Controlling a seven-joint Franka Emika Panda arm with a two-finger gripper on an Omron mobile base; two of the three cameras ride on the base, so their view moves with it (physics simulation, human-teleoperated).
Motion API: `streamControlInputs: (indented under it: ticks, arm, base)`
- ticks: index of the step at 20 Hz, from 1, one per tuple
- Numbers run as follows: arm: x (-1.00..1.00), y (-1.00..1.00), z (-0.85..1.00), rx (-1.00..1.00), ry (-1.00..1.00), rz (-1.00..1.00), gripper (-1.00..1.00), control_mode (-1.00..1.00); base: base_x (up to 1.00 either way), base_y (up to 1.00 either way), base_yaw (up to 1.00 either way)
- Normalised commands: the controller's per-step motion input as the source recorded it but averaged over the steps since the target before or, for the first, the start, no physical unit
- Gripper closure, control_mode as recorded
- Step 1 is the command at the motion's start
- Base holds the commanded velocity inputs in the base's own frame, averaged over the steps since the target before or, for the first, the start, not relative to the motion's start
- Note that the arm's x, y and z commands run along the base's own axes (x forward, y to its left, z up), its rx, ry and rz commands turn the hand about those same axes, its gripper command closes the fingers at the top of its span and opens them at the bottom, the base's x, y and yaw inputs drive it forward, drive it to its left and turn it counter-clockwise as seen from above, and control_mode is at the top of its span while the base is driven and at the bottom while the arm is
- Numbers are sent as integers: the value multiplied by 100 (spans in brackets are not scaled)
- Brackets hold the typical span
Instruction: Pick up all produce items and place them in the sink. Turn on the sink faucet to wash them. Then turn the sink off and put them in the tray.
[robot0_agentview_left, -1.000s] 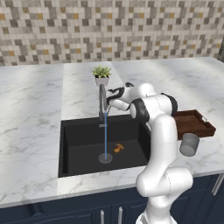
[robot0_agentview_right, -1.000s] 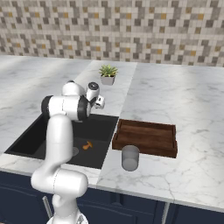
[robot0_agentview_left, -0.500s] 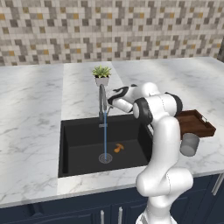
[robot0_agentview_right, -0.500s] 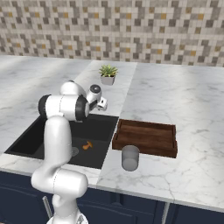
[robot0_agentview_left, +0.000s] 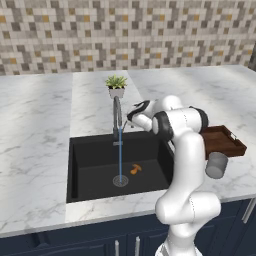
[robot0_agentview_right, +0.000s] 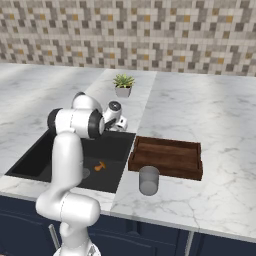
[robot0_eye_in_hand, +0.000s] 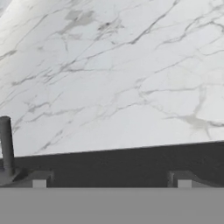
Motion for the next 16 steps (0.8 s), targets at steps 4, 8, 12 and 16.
streamControlInputs:
  ticks: [4, 8, 12, 16]
  arm:
    - [32, 0, -35, 0, 12, 0, -100, -100]
    - [43, 0, -22, 0, 9, 0, -100, -100]
    - [44, 1, -14, 0, 9, 0, -100, -100]
    - [28, 7, -25, 0, 13, 0, -100, -100]
  base:
    - [0, 0, 0]
    - [0, 0, 0]
    - [0, 0, 0]
    - [0, 0, 0]
